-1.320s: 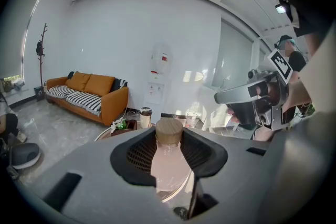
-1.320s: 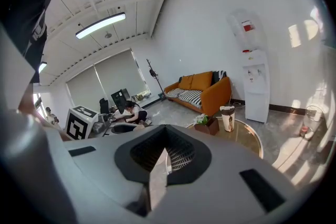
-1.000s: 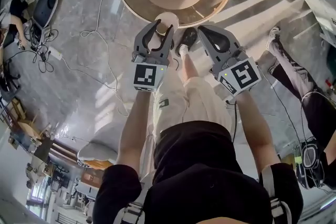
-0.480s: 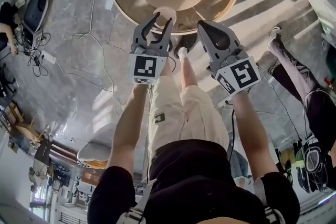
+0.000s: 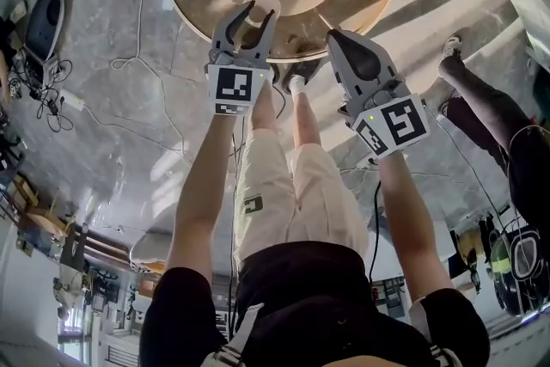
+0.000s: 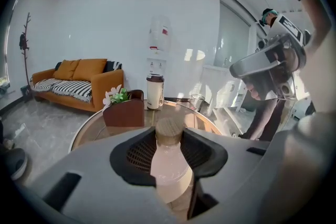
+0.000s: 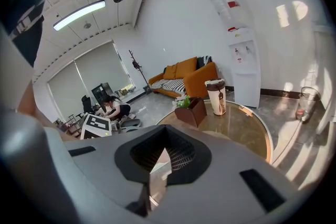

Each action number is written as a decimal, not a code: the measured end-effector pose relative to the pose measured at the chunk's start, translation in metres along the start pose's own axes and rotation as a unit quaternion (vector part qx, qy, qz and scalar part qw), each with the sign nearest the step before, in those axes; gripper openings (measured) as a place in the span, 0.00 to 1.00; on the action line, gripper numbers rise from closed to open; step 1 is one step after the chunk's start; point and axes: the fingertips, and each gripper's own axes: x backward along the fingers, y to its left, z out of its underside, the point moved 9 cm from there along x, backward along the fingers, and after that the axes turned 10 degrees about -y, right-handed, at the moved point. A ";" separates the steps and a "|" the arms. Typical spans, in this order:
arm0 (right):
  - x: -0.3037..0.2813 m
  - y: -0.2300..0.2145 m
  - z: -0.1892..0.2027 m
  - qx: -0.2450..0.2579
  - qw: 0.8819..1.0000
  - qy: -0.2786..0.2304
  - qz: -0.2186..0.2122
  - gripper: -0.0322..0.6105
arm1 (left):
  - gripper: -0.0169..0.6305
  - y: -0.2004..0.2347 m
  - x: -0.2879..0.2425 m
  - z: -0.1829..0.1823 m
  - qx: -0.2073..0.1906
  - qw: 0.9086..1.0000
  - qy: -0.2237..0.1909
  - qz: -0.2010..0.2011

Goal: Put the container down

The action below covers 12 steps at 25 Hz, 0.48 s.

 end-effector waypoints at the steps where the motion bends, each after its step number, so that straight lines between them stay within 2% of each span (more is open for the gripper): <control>1: -0.001 -0.002 -0.001 0.000 1.000 0.000 0.003 0.05 | 0.25 0.001 -0.005 0.003 -0.003 1.000 0.003 0.003; 6: -0.007 -0.004 0.005 -0.007 1.000 -0.002 0.014 0.05 | 0.25 0.000 -0.023 0.022 -0.025 0.999 0.018 0.027; 12: -0.016 -0.006 0.018 -0.022 0.999 -0.002 0.025 0.05 | 0.25 0.006 -0.042 0.039 -0.032 0.999 0.019 0.034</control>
